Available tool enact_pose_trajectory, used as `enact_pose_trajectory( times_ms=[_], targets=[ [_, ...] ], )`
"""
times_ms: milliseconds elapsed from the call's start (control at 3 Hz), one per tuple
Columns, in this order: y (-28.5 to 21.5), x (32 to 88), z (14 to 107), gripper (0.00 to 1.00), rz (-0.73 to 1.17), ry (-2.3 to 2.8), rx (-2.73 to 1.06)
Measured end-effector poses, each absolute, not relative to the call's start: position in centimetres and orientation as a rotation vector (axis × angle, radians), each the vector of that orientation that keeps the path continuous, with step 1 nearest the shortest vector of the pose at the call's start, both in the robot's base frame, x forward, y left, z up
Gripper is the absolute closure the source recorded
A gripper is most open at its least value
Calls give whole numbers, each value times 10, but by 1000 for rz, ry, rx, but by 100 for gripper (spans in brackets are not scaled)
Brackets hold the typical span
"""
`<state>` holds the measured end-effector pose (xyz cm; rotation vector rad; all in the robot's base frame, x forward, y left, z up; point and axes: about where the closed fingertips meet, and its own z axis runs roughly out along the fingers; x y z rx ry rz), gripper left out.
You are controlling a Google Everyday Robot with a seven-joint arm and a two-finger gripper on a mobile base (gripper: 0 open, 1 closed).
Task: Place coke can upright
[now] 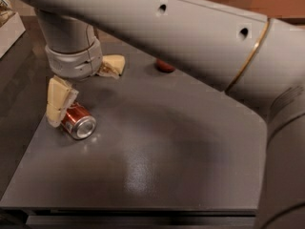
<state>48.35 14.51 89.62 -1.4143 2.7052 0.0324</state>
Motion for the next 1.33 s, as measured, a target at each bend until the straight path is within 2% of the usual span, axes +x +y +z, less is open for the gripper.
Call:
enact_pose_trajectory(
  times_ms=[1333],
  targets=[
    [193,483,863,0,24,2845,-1258]
  ],
)
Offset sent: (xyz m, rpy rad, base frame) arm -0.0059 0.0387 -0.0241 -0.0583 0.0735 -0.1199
